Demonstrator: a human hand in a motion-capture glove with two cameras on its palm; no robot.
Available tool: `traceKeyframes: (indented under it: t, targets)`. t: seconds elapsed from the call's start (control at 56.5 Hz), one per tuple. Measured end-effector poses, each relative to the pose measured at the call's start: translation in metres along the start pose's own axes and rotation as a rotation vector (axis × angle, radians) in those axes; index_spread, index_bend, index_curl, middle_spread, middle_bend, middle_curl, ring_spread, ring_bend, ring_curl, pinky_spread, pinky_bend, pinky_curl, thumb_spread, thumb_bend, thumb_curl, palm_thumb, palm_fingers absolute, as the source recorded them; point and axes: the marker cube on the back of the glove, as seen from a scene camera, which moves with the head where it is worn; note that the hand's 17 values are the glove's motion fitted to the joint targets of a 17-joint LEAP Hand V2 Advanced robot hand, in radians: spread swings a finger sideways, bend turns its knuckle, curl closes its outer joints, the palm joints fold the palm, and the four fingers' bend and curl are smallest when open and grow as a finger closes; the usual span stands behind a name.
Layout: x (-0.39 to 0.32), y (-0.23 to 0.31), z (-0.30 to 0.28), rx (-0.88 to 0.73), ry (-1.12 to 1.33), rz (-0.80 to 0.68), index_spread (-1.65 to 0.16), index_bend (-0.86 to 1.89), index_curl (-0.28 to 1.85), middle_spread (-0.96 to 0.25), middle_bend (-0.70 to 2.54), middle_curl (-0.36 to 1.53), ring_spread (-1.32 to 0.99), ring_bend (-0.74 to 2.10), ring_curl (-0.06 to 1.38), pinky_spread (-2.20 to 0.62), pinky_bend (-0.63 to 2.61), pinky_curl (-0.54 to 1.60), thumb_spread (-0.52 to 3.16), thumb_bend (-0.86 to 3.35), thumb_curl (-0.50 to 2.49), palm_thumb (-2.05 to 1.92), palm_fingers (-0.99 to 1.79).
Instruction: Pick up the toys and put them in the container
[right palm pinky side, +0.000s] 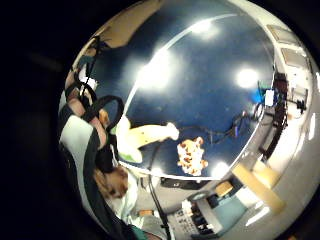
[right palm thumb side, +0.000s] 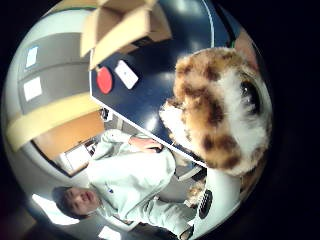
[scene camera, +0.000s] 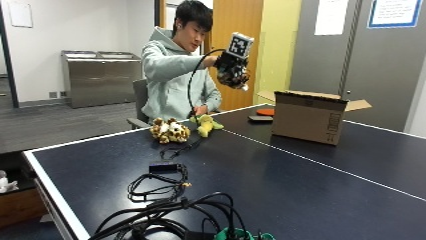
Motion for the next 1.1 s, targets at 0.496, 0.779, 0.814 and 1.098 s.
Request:
traceKeyframes:
  t: [0.496,0.779,0.814,1.098]
  targets:
    - [-0.104,-0.161,-0.106,0.712,-0.019,0.234,-0.28,0.19,0.18,-0.38,0.68,0.74,-0.35,1.17,0.54,-0.35,1.05,0.46,0.60,0.16,0.99,0.75,0.93]
    - [-0.105,-0.197,-0.030,0.539,-0.116,0.057,-0.25,0.12,0.20,-0.27,0.33,0.72,-0.26,0.97,0.54,-0.21,1.20,0.55,0.99,-0.09,0.79,0.30,-0.10]
    - [-0.101,-0.193,-0.030,0.546,-0.157,0.155,-0.23,0.12,0.19,-0.23,0.30,0.69,-0.22,0.87,0.49,-0.16,1.19,0.51,1.03,-0.09,0.74,0.23,-0.14]
    - [-0.075,-0.039,-0.015,0.494,-0.155,-0.002,-0.21,0.14,0.22,-0.05,0.17,0.57,-0.05,0.45,0.29,0.02,1.08,0.40,1.19,-0.03,0.53,0.06,-0.22]
